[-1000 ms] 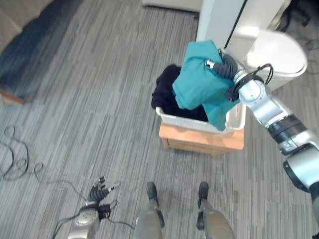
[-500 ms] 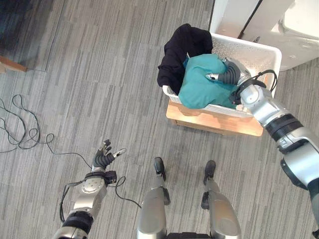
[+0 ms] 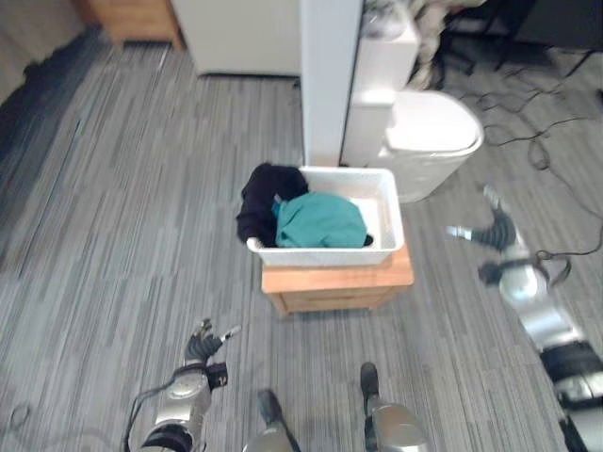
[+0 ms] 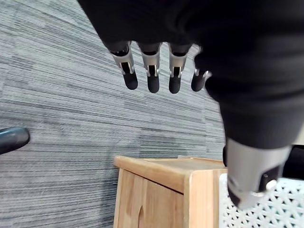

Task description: Tidy up the quilt and then pick up the clothes from the bed and put them into the laundry hamper.

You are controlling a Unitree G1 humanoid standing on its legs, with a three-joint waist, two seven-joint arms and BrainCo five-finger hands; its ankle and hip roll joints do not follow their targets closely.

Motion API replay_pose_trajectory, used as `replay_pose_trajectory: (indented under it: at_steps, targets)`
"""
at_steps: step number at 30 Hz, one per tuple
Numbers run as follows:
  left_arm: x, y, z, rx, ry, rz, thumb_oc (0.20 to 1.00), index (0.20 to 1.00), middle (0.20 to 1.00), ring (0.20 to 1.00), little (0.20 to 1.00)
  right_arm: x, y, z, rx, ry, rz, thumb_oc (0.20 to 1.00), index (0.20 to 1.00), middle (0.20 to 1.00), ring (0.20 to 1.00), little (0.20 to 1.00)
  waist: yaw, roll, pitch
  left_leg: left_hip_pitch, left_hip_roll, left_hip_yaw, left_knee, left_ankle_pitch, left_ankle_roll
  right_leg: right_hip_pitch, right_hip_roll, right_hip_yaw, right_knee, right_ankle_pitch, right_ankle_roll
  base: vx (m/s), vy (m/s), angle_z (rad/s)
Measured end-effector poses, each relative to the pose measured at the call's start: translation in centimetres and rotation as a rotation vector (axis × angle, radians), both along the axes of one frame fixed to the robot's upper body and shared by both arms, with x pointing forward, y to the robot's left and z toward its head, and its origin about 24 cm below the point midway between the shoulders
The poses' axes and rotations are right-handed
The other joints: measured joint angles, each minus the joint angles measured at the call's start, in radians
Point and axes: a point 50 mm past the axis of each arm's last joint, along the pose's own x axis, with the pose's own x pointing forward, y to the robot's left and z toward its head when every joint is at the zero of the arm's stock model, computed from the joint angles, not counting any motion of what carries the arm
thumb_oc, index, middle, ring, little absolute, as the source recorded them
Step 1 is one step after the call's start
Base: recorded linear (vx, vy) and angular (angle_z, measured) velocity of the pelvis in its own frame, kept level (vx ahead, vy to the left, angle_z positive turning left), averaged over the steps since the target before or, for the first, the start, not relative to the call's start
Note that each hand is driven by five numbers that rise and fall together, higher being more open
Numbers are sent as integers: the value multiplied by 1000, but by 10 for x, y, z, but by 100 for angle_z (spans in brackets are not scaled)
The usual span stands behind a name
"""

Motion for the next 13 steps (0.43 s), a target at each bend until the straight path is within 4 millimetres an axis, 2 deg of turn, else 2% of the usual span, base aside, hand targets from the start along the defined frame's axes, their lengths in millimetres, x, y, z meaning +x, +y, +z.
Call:
replay_pose_trajectory:
  at_steps: [1, 3, 5, 6, 7, 8, 10, 13]
  targets:
    - [-5, -1, -5, -7, 25, 6, 1000, 1000, 1000, 1000, 1000, -5, 1, -12, 14, 46, -1, 1000, 1000, 1000, 1000, 1000, -7, 6, -8, 7, 0, 6, 0, 0, 0, 1, 3, 7, 0, 0, 0, 101, 42, -28]
    - [-12, -8, -13, -29, 74, 1, 1000, 1000, 1000, 1000, 1000, -30, 11, -60, 133, 213, 1, 1000, 1000, 1000, 1000, 1000, -14, 23, -39, 22, 5, 26, 0, -4, -4, 2, 10, 26, 0, 1, 0, 129, 70, -28]
    - [-25, -10, -24, -41, 148, -5, 1000, 1000, 1000, 1000, 1000, -60, 38, -117, 338, 434, -11, 1000, 1000, 1000, 1000, 1000, -18, 37, -71, 49, 9, 35, 0, -13, -11, 23, 17, 34, 0, -5, -4, 63, 43, -18]
    - [-30, -12, -28, -46, 181, -12, 1000, 1000, 1000, 1000, 1000, -74, 47, -134, 378, 522, -10, 1000, 1000, 1000, 1000, 1000, -18, 43, -81, 57, 10, 37, 0, -16, -13, 29, 18, 35, 0, -8, -4, 64, 52, -7]
    - [-38, -13, -33, -43, 228, -25, 1000, 1000, 1000, 1000, 1000, -101, 69, -157, 417, 665, 55, 1000, 1000, 1000, 1000, 1000, -17, 59, -97, 58, 13, 40, 0, -22, -12, 27, 15, 37, 0, -14, -1, 82, 64, -3]
    - [-48, -13, -39, -53, 273, -20, 1000, 1000, 1000, 1000, 1000, -119, 83, -172, 441, 750, 80, 1000, 1000, 1000, 1000, 1000, -16, 70, -104, 59, 9, 41, 0, -23, -11, 30, 12, 37, 0, -14, -1, 64, 42, -3]
    - [-57, -15, -44, -57, 330, -34, 1000, 1000, 1000, 1000, 1000, -135, 94, -186, 440, 855, 106, 1000, 1000, 1000, 1000, 1000, -17, 81, -113, 59, 2, 45, 0, -26, -6, 29, 9, 40, 0, -9, -3, 37, 26, -3]
    - [-80, -14, -52, -69, 426, -20, 1000, 1000, 1000, 1000, 1000, -138, 95, -192, 397, 904, 107, 1000, 1000, 1000, 1000, 1000, -13, 74, -129, 64, -8, 51, 0, -28, -2, 29, 1, 47, 0, -8, 0, 26, 20, -4]
